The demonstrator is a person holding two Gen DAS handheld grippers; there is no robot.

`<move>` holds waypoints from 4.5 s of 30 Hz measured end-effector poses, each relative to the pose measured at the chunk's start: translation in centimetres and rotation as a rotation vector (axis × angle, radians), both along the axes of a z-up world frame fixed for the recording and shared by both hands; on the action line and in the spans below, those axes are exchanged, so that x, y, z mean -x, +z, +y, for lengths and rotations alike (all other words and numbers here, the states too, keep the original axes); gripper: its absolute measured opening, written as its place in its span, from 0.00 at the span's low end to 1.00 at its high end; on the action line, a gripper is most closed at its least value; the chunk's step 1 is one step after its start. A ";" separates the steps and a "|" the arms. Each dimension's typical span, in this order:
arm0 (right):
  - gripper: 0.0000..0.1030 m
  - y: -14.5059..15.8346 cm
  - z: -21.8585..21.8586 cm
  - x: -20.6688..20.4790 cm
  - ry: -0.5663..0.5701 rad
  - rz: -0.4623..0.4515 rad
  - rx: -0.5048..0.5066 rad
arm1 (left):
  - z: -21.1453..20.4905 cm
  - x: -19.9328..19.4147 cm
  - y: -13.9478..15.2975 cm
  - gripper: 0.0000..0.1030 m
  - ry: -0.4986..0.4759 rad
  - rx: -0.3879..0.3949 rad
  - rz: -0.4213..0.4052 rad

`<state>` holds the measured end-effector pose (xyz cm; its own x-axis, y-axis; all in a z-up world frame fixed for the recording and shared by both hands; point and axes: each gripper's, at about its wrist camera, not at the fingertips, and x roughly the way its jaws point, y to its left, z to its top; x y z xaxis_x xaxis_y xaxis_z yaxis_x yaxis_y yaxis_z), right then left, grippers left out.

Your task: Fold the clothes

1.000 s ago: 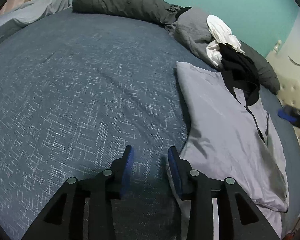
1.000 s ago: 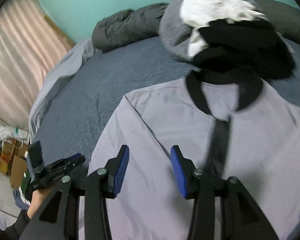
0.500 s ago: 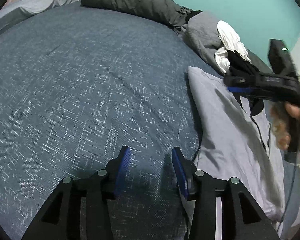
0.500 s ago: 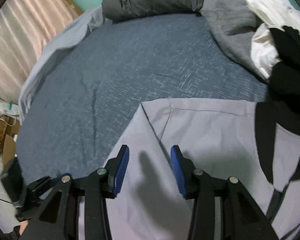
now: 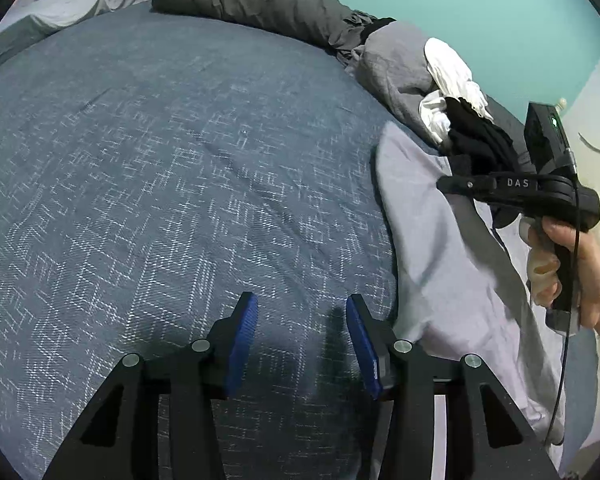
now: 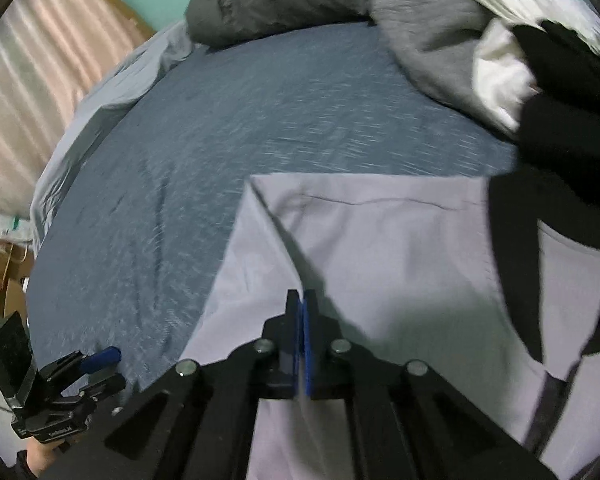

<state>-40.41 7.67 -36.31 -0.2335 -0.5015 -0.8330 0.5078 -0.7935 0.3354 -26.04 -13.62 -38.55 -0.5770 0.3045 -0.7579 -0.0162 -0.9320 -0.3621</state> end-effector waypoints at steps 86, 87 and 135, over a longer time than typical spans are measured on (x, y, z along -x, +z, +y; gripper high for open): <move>0.07 4.4 8.4 -9.2 -0.189 0.117 -0.018 | 3.1 -0.5 0.3 0.49 -0.111 -0.141 -0.019; 0.07 4.4 9.6 -9.9 -0.209 0.110 -0.016 | 3.2 -0.4 -0.1 0.49 -0.112 -0.148 -0.034; 0.08 1.9 18.0 -29.5 -0.389 0.111 -0.045 | 2.6 -0.9 -1.7 0.13 -0.083 -0.105 -0.064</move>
